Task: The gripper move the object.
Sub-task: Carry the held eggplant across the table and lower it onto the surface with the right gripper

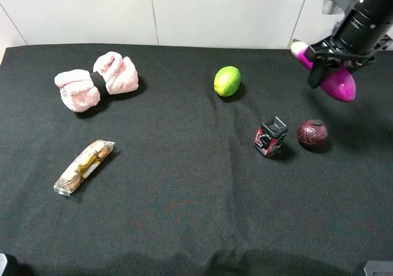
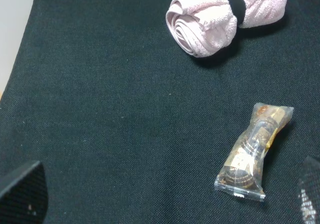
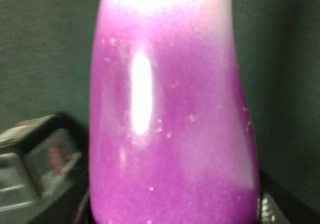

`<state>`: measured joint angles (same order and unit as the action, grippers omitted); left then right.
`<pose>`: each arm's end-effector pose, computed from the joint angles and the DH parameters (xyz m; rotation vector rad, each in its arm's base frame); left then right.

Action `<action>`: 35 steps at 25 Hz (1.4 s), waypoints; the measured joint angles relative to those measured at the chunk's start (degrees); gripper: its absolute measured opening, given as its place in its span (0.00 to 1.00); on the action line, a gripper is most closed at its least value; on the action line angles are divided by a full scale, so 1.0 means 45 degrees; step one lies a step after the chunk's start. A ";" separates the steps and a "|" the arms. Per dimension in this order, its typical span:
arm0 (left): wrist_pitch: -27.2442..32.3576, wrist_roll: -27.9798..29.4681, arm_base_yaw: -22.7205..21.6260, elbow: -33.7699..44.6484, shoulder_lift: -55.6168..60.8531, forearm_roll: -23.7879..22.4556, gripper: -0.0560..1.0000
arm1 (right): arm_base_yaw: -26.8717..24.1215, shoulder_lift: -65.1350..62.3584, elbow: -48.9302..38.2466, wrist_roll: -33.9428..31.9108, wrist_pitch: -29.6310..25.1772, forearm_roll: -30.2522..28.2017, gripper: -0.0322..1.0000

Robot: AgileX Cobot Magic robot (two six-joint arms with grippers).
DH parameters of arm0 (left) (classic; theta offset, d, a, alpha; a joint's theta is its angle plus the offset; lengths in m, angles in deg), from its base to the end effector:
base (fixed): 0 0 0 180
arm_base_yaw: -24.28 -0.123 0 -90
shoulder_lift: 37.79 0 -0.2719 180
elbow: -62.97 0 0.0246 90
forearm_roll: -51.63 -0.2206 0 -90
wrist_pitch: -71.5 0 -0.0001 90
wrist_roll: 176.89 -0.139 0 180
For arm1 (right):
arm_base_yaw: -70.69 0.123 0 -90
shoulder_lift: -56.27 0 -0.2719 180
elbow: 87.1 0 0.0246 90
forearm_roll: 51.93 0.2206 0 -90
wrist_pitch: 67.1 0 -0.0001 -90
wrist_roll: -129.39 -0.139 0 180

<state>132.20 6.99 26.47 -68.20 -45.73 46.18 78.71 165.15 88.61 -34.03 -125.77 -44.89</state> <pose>0.0252 0.0106 0.2383 -0.0341 2.0466 0.0479 0.3153 0.0591 0.1793 -0.5539 2.9363 0.1474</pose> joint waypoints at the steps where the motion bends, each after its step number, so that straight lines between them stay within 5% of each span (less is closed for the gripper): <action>1: 0.0000 0.0000 0.0000 0.0000 0.0000 0.0000 1.00 | 0.0244 -0.0173 0.0000 -0.0237 -0.0085 0.0011 0.41; 20: 0.0000 0.0000 0.0000 0.0000 0.0000 0.0000 1.00 | 0.4146 -0.1166 0.0000 -0.4263 -0.0832 -0.0014 0.41; 35: 0.0000 0.0000 0.0000 0.0000 0.0000 0.0000 1.00 | 0.6657 -0.1166 0.0000 -0.7794 0.0321 0.0050 0.41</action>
<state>132.20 6.99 26.47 -68.20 -45.73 46.18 108.66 159.90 88.61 -69.10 -124.32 -44.67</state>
